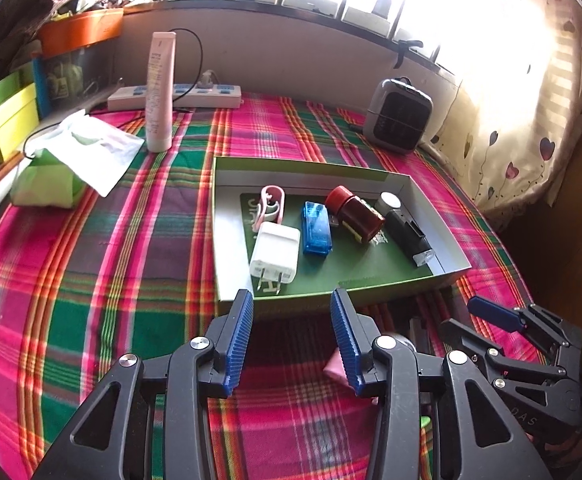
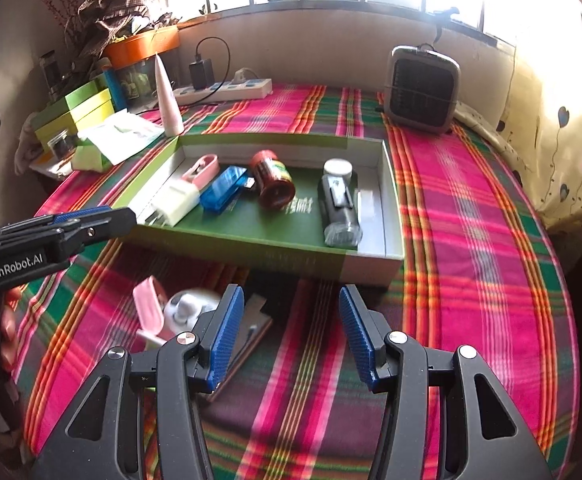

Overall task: Organize rigid objects
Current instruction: 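Lift both grippers out of the box toward the remaining items, then grasp the green-topped white round object with the right gripper, then lift the green-topped object with the right gripper while the left moves toward the pink item, then grasp the pink clip with the left gripper while the right holds the green-topped object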

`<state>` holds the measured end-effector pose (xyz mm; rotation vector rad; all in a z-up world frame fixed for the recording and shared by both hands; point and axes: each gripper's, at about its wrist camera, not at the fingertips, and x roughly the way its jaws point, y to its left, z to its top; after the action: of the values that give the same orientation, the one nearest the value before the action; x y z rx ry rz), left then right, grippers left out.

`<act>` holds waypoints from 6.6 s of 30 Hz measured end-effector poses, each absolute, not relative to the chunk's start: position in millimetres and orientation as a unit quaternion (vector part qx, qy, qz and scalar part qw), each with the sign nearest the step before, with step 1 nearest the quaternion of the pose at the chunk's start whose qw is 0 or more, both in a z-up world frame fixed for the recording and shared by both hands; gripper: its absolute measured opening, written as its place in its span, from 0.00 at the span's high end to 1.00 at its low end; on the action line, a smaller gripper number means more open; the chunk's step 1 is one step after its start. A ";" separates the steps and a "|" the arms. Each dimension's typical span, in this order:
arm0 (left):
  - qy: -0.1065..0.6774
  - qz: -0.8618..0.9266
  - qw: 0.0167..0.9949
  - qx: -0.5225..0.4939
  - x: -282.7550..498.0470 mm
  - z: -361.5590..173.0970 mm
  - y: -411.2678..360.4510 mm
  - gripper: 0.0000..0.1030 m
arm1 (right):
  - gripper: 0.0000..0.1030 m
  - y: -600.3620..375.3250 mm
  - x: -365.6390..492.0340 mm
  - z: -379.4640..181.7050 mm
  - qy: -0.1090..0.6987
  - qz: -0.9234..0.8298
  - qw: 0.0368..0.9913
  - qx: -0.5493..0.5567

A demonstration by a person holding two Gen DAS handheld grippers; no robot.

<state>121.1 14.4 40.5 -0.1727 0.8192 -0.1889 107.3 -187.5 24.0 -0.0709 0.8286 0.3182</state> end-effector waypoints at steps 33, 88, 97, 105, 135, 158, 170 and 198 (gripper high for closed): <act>0.412 -0.091 0.901 -0.098 90.6 22.3 42.1 0.61 | 0.51 -127.9 72.8 8.1 0.431 0.246 0.867 -0.031; 0.450 -0.153 0.878 -0.061 102.8 16.7 -25.4 0.51 | 0.84 -216.1 63.6 25.7 0.386 0.201 0.900 0.006; 0.453 -0.126 0.882 -0.043 98.1 15.8 -17.3 0.51 | 0.73 -215.7 51.3 24.8 0.380 0.268 0.885 0.006; 0.451 -0.104 0.885 -0.042 97.7 17.4 -2.7 0.51 | 0.55 -202.2 43.5 14.1 0.390 0.306 0.868 -0.036; 0.450 -0.076 0.889 -0.027 93.2 15.7 0.2 0.51 | 0.66 -210.2 46.2 4.0 0.386 0.252 0.886 -0.039; 0.451 -0.098 0.887 -0.009 119.0 6.6 -13.5 0.51 | 0.66 -231.4 67.7 7.7 0.383 0.211 0.899 0.004; 0.447 -0.097 0.889 0.005 127.7 4.0 -18.5 0.51 | 0.66 -233.8 77.2 7.5 0.386 0.210 0.898 0.010; 0.440 -0.089 0.893 0.007 125.4 4.0 -15.4 0.84 | 0.66 -231.0 78.3 7.7 0.388 0.210 0.898 0.006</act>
<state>125.4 -15.4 4.0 0.0141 0.9133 -0.1839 78.3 -231.0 7.7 0.0120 0.8033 0.4340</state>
